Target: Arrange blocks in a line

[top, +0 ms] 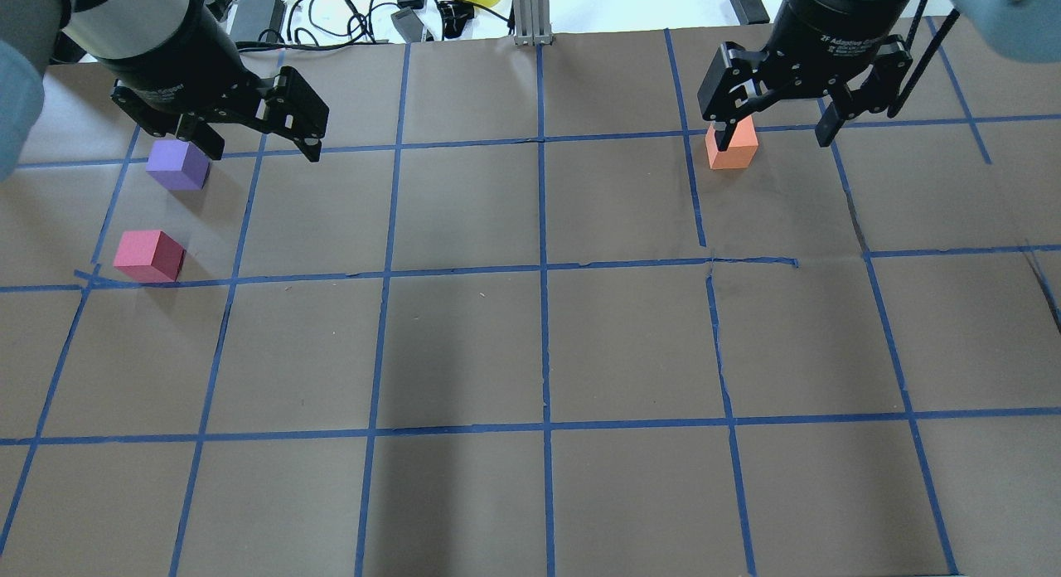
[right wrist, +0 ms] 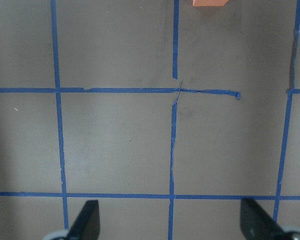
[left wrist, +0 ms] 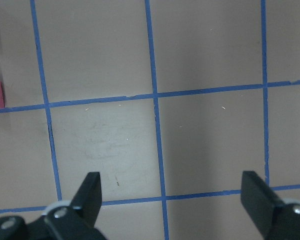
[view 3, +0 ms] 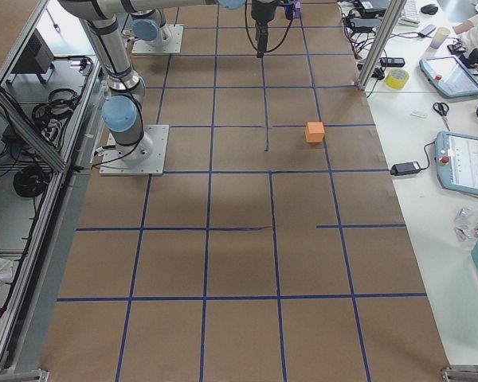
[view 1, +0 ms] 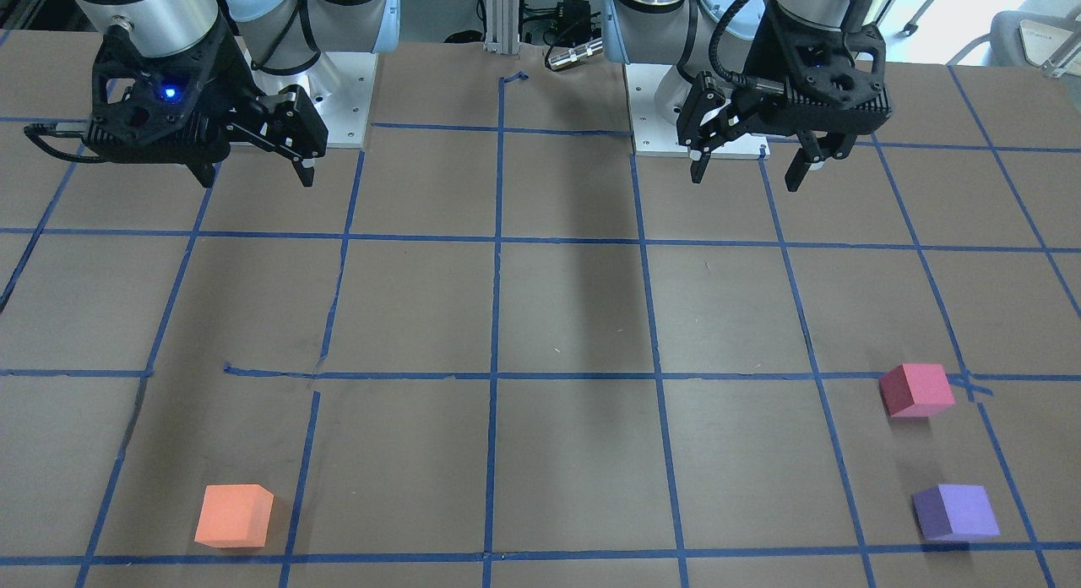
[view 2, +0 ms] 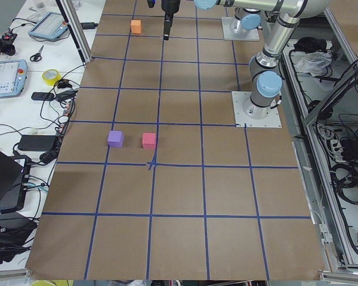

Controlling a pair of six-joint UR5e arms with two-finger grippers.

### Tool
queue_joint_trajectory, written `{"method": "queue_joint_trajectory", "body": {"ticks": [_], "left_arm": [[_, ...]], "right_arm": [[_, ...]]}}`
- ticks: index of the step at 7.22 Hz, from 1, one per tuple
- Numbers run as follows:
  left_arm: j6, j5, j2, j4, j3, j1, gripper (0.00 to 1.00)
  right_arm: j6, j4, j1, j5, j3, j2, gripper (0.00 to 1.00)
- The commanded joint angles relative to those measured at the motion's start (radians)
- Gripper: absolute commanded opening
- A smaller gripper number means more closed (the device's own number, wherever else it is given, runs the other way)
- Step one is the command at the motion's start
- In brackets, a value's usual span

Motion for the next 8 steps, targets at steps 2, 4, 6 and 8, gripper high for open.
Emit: {"method": "queue_joint_trajectory", "body": {"ticks": [2, 4, 6, 8], "left_arm": [[0.0, 0.0, 0.0, 0.0, 0.0, 0.0, 1.0], [0.002, 0.0, 0.0, 0.0, 0.0, 0.0, 1.0], [0.0, -0.002, -0.001, 0.001, 0.0, 0.0, 1.0], [0.0, 0.0, -0.001, 0.0, 0.0, -0.001, 1.0]], "right_arm": [[0.004, 0.0, 0.001, -0.005, 0.002, -0.001, 1.0], [0.004, 0.0, 0.0, -0.01, 0.0, -0.002, 1.0], [0.004, 0.001, -0.002, -0.014, 0.002, -0.002, 1.0], [0.004, -0.002, -0.003, -0.014, 0.002, -0.002, 1.0]]}}
